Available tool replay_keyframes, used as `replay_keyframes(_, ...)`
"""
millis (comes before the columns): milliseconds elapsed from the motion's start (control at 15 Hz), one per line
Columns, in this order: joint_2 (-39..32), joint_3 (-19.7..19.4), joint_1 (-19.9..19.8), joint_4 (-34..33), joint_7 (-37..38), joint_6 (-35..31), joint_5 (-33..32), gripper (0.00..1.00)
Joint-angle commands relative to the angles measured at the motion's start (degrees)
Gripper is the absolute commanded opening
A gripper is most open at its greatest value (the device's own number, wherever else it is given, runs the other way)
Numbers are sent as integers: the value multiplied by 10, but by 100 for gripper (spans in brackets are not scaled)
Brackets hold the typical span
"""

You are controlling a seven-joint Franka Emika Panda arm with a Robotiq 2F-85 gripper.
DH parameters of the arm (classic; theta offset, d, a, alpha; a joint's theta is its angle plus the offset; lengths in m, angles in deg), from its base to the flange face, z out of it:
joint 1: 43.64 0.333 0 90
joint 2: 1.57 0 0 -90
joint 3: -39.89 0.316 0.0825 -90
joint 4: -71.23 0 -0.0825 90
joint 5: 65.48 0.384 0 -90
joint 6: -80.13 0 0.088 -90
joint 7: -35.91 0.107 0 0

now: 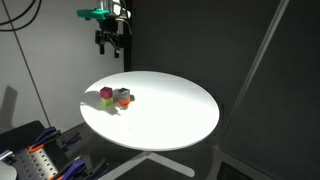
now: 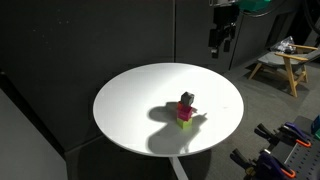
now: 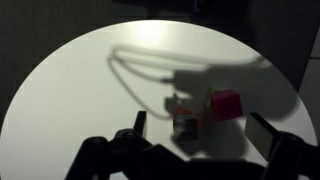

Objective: Put the grey block on top of the orange block

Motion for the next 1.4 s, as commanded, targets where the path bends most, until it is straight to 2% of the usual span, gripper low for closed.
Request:
replay_keyframes(0, 40, 3, -2, 32, -17, -32, -2, 100)
replay_keyframes(467, 75, 6, -4, 62, 5, -79, 1, 100)
replay_keyframes(933, 85, 6, -7, 67, 25, -77, 5, 100)
replay_keyframes(1333, 67, 7, -5, 54, 14, -69, 1, 100)
